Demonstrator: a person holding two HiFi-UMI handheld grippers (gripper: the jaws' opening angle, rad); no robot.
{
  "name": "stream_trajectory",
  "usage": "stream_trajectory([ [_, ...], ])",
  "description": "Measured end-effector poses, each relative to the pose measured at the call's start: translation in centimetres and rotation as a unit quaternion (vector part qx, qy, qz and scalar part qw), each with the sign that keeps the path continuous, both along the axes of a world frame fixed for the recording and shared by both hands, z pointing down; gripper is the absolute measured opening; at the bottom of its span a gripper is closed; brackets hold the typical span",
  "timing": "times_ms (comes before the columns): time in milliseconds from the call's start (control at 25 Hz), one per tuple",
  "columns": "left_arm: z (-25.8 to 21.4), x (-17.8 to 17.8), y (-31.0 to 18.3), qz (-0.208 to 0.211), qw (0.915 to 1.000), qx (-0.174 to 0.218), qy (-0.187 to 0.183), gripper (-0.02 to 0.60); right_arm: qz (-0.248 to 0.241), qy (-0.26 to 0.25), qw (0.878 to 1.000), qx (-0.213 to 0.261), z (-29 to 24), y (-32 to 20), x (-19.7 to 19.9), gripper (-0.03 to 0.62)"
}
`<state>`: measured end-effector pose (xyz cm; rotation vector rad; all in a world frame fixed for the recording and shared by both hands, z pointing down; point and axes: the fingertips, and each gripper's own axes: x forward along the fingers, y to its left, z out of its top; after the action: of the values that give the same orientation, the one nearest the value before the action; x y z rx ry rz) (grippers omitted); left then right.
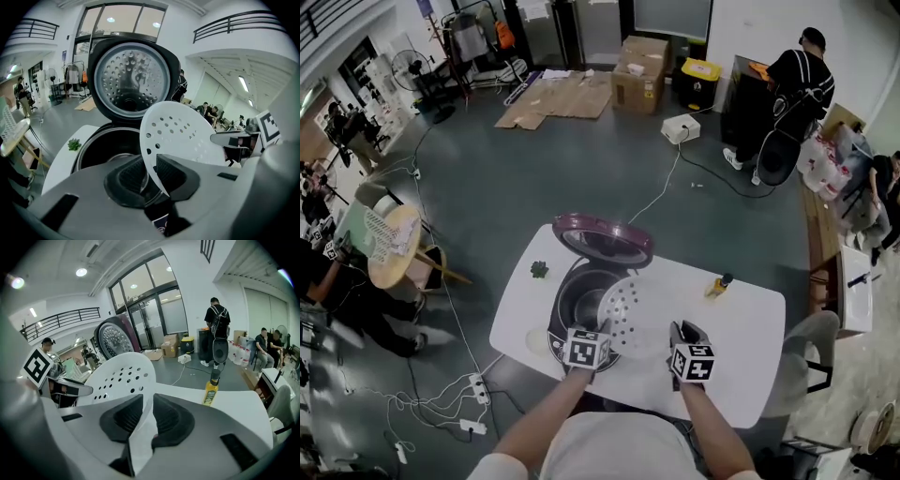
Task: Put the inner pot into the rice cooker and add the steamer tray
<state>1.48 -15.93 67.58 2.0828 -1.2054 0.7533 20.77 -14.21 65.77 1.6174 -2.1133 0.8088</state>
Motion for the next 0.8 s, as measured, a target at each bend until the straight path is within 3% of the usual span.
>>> stream_trajectory([
  [280, 0.7, -4.9, -0.6, -0.009, 0.9997, -0.002, -0.022, 0.095, -0.044, 0.006, 0.999, -0.008, 0.4, -1.4, -5.2, 0.088],
  [800, 3.5, -12.0, -2.2, 0.04, 0.9922, -0.021, -0.116, 0.126, -0.096, 0.039, 0.993, -0.051, 2.9, -3.2, -12.7, 0.105],
])
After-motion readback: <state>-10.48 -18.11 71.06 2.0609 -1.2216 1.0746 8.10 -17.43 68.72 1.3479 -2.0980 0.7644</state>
